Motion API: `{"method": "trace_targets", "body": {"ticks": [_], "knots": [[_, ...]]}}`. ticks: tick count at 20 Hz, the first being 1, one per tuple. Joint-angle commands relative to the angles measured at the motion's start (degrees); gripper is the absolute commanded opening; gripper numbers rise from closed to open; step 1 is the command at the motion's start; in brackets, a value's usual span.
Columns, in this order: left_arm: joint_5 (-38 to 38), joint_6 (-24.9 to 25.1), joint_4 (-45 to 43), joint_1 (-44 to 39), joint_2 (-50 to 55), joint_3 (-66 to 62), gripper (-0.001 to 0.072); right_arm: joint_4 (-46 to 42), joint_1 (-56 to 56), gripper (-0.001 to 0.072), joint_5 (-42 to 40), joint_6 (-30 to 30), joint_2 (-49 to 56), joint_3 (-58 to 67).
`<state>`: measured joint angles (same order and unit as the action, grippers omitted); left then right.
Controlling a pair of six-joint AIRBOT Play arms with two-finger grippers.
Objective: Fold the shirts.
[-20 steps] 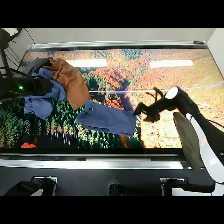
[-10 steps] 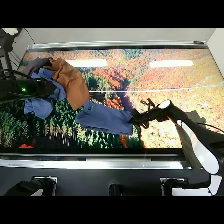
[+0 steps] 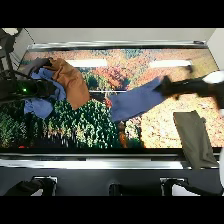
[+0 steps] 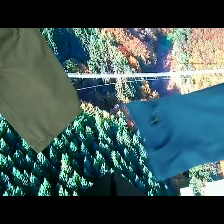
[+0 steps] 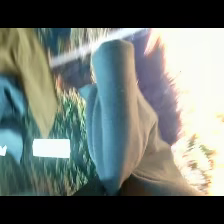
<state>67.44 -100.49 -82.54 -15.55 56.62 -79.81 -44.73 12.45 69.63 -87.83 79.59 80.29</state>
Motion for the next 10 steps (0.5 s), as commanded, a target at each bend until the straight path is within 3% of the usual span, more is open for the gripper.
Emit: {"method": "trace_targets", "body": {"ticks": [1,5,10], "knots": [[-0.76,0.15,-0.20,0.00,0.02,0.44,0.0022,-5.92,12.81,0.0039,6.12,-4.46,-5.92,6.73],[-2.27,0.15,-0.20,0.00,0.02,0.44,0.0022,-5.92,25.90,0.0039,12.15,-7.76,-9.11,6.93],[-2.49,1.42,-0.20,0.00,0.02,0.44,0.0021,-5.66,33.31,0.0040,16.04,-11.76,-9.66,6.93]]}}
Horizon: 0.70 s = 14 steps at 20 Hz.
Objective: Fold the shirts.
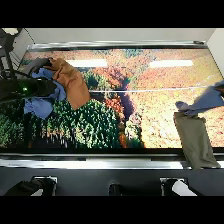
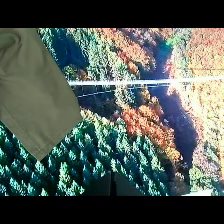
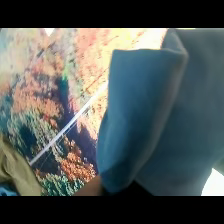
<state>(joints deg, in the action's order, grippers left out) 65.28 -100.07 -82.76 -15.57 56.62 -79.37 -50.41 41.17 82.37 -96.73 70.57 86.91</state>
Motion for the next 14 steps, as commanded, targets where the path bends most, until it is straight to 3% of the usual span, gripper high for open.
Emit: {"method": "trace_targets", "body": {"ticks": [1,7,8,14], "knots": [[-0.35,1.07,0.00,0.04,0.00,0.00,0.0022,0.52,5.25,0.0040,3.56,-3.74,-0.63,0.31],[-0.37,2.54,0.00,0.02,0.00,0.00,0.0022,14.97,5.60,0.0040,-2.08,-8.79,-0.63,0.44],[-0.37,2.58,0.00,0.04,0.00,0.00,0.0022,14.16,5.60,0.0040,-1.66,-8.76,-0.63,0.44],[-0.35,4.07,0.00,0.04,0.00,0.00,0.0022,-12.59,5.60,0.0040,10.19,-13.73,-0.63,0.44]]}}
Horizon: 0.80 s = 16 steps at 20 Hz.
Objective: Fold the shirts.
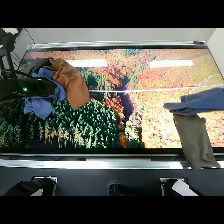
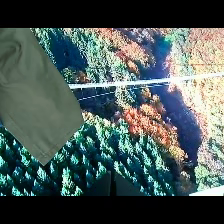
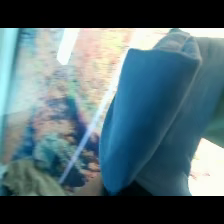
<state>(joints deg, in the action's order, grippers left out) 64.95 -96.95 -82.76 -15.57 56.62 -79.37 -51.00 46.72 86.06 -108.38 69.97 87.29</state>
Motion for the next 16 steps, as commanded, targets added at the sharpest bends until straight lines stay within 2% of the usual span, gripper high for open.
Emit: {"method": "trace_targets", "body": {"ticks": [1,4,6,9,16], "knots": [[-0.02,0.94,0.00,0.04,0.00,0.00,0.0022,-17.07,0.04,0.0041,9.16,-2.60,-0.04,0.04],[-0.02,2.01,0.02,0.02,0.00,0.00,0.0022,-33.33,0.04,0.0041,14.36,-2.71,-0.04,0.02],[-0.02,2.03,0.02,0.02,0.00,0.00,0.0021,-40.30,0.04,0.0041,15.26,-4.00,-0.13,-0.63],[-0.02,2.05,0.02,0.04,0.00,0.00,0.0021,-41.94,0.04,0.0041,12.00,-6.38,-2.43,-8.20],[-0.02,2.01,0.02,0.04,0.00,0.00,0.0022,-44.65,0.04,0.0045,1.40,-14.27,-11.39,-36.15]]}}
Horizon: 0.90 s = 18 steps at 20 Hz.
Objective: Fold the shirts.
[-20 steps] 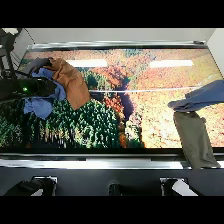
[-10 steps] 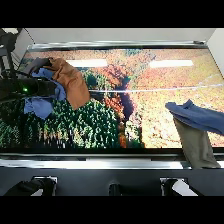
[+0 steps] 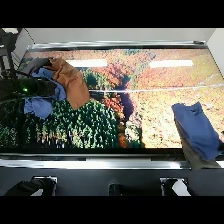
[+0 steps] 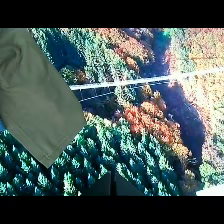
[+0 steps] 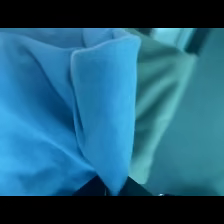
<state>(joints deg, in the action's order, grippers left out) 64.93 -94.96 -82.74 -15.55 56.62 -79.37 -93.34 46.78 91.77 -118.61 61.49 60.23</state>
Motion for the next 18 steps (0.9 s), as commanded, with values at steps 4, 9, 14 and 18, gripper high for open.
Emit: {"method": "trace_targets", "body": {"ticks": [4,9,14,18], "knots": [[0.02,0.02,0.00,0.02,0.00,-0.04,0.0022,-3.45,-0.02,0.0708,-9.51,-2.80,-3.37,-9.70],[-0.68,1.38,-4.39,0.22,0.59,-8.04,0.0020,-4.39,-3.80,0.0706,-27.02,6.51,-3.37,12.13],[11.37,-8.17,-27.89,1.01,10.14,-13.90,0.0029,-4.22,-31.28,0.0700,-43.34,13.57,-3.17,24.44],[25.99,-12.09,-21.90,0.81,15.78,-3.15,0.0711,-2.93,-51.98,0.0701,-22.91,12.24,4.83,24.26]]}}
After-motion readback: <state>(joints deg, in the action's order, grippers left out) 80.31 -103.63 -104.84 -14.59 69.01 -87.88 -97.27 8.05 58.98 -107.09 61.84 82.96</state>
